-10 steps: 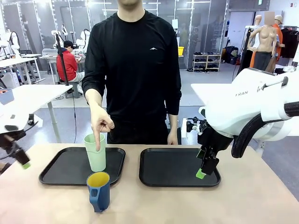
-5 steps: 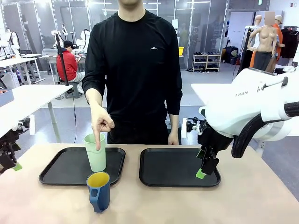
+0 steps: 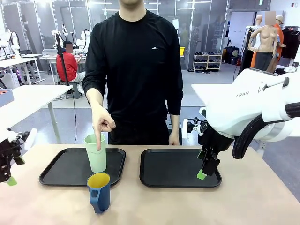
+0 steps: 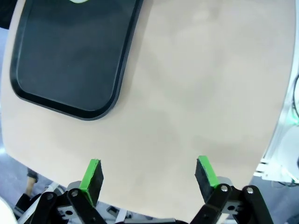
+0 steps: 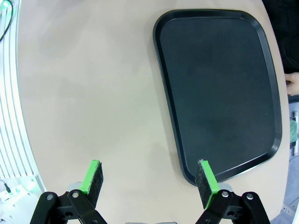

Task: Sort and store the cups by type.
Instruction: Pick up the Handle plastic cup and place it into the empty Flat Tray.

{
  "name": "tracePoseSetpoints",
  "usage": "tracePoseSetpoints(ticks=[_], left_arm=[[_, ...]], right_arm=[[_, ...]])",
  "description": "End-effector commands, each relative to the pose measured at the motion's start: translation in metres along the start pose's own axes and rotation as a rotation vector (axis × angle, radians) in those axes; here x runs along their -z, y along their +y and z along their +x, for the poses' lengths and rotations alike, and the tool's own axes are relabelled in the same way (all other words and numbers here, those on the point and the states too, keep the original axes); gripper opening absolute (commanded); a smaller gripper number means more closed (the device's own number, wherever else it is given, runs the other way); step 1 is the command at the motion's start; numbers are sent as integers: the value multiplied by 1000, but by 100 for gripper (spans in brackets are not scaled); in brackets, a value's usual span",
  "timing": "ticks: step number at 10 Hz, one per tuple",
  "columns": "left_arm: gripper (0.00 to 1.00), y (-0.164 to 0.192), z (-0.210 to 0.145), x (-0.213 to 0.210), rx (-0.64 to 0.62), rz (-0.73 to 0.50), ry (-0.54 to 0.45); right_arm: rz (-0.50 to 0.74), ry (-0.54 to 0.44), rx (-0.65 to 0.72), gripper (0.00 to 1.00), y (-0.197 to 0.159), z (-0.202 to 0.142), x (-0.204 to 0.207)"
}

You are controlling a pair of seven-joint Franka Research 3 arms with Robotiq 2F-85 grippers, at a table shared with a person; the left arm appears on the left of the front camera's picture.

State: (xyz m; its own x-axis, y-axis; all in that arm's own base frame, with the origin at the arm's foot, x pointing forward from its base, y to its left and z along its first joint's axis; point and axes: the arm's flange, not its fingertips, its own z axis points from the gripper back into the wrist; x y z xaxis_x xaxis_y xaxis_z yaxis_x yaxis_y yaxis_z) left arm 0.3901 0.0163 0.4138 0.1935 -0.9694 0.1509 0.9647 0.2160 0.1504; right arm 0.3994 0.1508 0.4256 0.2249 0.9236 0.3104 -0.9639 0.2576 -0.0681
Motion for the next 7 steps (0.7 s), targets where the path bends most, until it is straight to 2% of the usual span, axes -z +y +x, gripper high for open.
tracePoseSetpoints(ticks=[1, 7], left_arm=[[100, 1, 1, -1, -7, 5, -10], [100, 1, 1, -1, -7, 5, -10]], right_arm=[[-7, 4, 3, 100, 1, -1, -1], [-7, 4, 3, 100, 1, -1, -1]])
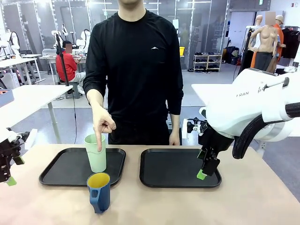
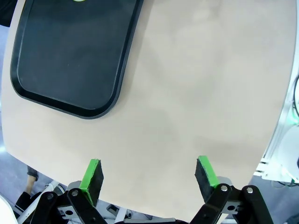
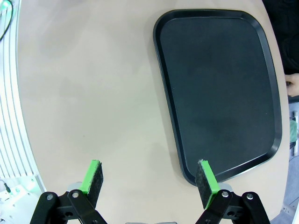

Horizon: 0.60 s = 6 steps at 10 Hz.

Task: Sort and store the cups by type.
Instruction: Pick up the Handle plastic cup and place it into the empty Flat Tray.

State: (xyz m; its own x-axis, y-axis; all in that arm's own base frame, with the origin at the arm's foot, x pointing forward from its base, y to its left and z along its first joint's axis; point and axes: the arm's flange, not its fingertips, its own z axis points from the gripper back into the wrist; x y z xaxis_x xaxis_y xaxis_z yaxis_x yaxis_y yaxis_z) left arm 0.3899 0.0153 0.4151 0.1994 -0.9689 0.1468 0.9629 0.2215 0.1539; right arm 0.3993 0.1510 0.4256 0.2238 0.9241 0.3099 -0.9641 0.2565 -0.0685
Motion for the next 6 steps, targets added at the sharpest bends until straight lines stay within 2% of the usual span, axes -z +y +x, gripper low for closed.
tracePoseSetpoints(ticks=[1, 4, 6], left_arm=[[100, 0, 0, 0, 0, 0, 0], [100, -5, 5, 24, 136, -20, -91], [100, -8, 10, 40, 187, -34, -245]], right_arm=[[-7, 4, 4, 100, 1, -1, -1], [-7, 4, 4, 100, 1, -1, -1], [-7, 4, 4, 100, 1, -1, -1]])
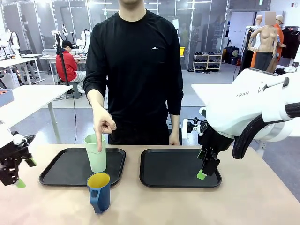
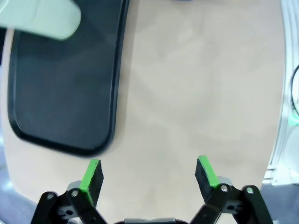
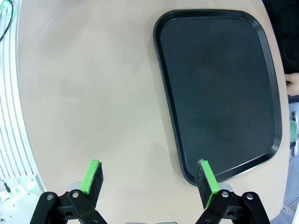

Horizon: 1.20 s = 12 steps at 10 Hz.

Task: Sort and store the cups by type.
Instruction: Pick up the Handle plastic cup and place it into the empty Flat Tray.

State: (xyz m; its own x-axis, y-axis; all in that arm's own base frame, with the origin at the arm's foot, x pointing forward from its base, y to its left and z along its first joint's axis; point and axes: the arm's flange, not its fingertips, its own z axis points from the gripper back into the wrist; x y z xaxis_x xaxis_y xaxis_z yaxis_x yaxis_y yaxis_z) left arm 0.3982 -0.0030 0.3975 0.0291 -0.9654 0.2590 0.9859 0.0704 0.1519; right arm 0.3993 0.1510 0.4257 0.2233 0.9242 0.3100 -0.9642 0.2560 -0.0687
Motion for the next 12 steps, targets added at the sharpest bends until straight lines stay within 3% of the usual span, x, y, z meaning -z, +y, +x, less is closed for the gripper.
tracePoseSetpoints(ticks=[1, 7, 8, 12], left_arm=[[100, -8, -8, 27, 48, 8, -162], [100, 12, 13, 72, 93, -47, -402], [100, -2, 15, 55, 70, -17, -337], [100, -1, 14, 62, 73, -21, -336]], right_arm=[[-7, 4, 4, 100, 1, -1, -1], [-7, 4, 4, 100, 1, -1, -1], [-7, 4, 4, 100, 1, -1, -1], [-7, 4, 4, 100, 1, -1, -1]])
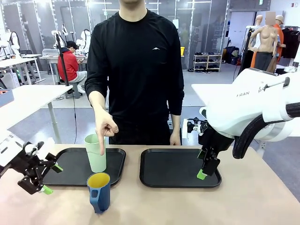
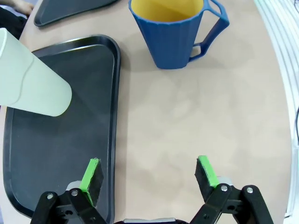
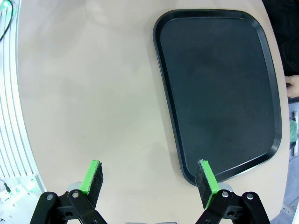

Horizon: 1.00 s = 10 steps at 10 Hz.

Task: Sort and store the cups by type.
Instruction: Pick up the Handle plastic cup and place it into the empty Flat Tray.

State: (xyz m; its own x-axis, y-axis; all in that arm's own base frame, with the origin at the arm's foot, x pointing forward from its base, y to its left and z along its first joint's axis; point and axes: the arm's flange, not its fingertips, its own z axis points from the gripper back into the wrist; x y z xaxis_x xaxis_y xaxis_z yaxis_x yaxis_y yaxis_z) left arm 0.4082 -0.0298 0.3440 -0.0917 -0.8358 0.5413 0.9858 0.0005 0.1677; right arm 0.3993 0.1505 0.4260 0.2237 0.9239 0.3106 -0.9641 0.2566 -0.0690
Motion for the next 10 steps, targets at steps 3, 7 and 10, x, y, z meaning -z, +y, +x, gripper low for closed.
tracePoseSetpoints(ticks=[3, 7, 10], left_arm=[[100, -1, -28, 27, 34, -100, -235], [100, -3, -52, 49, 37, -100, -452], [100, 0, -61, 67, -14, -44, -622]], right_arm=[[-7, 5, 4, 100, 1, 0, 0], [-7, 5, 4, 100, 1, 0, 0], [-7, 5, 4, 100, 1, 0, 0]])
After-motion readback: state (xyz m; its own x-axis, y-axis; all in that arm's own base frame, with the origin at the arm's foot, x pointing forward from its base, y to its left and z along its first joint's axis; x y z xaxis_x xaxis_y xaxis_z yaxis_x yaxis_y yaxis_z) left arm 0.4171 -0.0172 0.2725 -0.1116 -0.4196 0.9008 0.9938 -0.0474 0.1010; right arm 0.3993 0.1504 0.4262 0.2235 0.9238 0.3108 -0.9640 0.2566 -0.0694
